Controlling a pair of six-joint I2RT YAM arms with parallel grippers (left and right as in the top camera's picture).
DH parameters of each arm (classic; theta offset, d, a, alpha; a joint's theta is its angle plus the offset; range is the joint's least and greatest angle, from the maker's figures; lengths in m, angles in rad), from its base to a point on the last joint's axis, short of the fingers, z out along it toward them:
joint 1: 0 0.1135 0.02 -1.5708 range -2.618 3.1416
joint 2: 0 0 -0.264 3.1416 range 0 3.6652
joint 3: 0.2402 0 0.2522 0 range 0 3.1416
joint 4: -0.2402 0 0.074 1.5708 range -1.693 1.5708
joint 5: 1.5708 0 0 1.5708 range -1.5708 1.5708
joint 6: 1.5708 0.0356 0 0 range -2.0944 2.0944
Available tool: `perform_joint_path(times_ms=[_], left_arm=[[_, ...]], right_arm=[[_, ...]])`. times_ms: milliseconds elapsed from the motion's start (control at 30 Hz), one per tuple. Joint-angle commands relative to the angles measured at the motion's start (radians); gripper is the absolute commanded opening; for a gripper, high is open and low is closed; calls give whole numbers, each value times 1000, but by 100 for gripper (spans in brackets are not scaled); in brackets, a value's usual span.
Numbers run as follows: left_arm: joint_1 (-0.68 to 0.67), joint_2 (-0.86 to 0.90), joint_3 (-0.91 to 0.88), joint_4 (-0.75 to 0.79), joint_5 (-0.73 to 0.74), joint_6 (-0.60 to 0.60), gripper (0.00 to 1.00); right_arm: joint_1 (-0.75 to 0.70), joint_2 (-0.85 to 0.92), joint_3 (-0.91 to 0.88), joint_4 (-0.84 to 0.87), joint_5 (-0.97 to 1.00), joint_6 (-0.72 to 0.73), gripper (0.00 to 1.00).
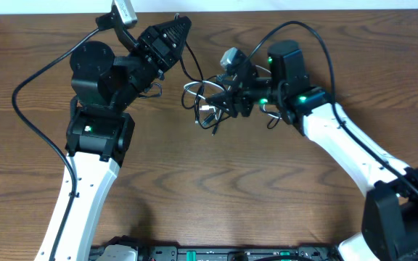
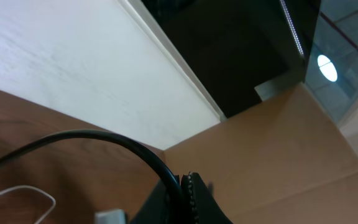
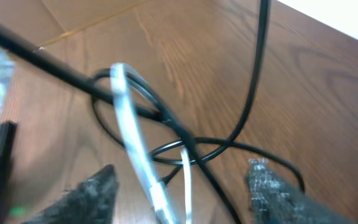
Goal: Untangle cables
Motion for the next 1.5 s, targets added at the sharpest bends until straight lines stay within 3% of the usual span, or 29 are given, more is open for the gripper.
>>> perform_joint_path(times_ms=[0, 133, 167, 200, 367, 500, 633, 700, 900, 1233, 1467], left_arm=[[3, -3, 23, 7, 48, -11, 7], [3, -3, 23, -70, 41, 96, 7], [3, -3, 22, -114, 31, 148, 8], [3, -3, 22, -156, 18, 183, 7], [3, 12, 21, -418, -151, 420, 9], [3, 44, 15, -546, -264, 529, 17], [3, 94, 15, -618, -329, 562, 33], [3, 118, 15, -628, -330, 583, 38], [3, 183, 15, -651, -314, 589, 38], [-98, 280, 15, -608, -34, 621, 38], [-218, 345, 15, -422, -36, 496, 38]], right_arm=[[1, 62, 2, 33, 54, 36, 50], [-11, 95, 2, 44, 58, 55, 28], [-19, 95, 2, 41, 58, 62, 18], [-28, 90, 2, 39, 57, 75, 2], [-87, 22, 2, 11, 45, 151, 1], [-129, -79, 2, -34, 38, 178, 1], [-163, -193, 2, -85, 40, 202, 1], [-181, -237, 2, -113, 52, 230, 1], [-246, -292, 2, -211, 129, 343, 1], [-273, -285, 2, -295, 162, 476, 1], [-273, -285, 2, -317, 163, 480, 1]])
